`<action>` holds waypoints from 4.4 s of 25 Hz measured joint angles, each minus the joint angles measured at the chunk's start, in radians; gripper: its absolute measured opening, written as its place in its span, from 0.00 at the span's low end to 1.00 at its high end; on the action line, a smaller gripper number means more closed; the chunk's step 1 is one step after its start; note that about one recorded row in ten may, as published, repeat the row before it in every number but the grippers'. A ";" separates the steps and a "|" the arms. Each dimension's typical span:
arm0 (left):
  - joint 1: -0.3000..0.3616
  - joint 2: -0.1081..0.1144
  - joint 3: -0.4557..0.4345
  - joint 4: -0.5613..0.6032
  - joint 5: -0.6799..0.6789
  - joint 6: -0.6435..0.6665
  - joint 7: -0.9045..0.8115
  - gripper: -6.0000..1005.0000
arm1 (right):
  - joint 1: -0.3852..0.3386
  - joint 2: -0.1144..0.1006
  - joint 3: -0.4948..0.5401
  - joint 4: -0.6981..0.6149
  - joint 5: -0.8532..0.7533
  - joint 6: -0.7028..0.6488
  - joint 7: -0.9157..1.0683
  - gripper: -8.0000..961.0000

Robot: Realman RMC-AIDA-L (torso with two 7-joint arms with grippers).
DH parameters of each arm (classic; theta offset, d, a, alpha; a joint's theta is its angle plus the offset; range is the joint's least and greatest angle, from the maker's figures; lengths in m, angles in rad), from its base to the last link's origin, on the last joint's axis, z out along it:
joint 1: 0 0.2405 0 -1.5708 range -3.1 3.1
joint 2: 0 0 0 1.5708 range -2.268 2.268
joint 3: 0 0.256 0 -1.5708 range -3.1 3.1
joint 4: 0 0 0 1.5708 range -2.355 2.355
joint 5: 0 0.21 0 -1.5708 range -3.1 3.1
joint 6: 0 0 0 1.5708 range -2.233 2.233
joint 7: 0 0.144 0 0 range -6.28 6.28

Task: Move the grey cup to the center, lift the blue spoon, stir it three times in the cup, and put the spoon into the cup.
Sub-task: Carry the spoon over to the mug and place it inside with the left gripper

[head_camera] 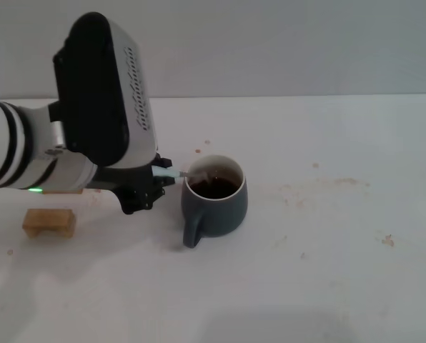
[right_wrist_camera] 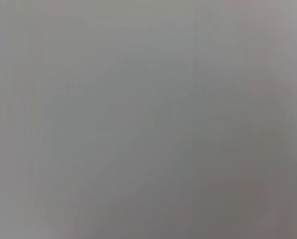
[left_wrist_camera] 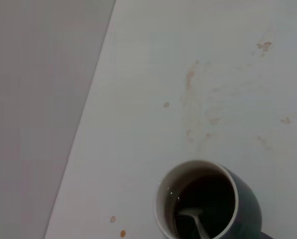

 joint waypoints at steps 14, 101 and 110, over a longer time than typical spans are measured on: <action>-0.062 -0.036 0.014 0.125 -0.002 0.046 0.046 0.18 | -0.002 -0.001 -0.012 0.000 0.000 -0.002 0.000 0.01; -0.051 -0.081 0.050 0.084 0.072 0.047 0.040 0.18 | 0.030 -0.006 -0.028 -0.015 -0.003 0.006 0.000 0.01; 0.011 -0.082 0.046 0.048 0.087 0.036 0.042 0.18 | 0.030 -0.006 -0.040 -0.016 -0.003 0.002 0.000 0.01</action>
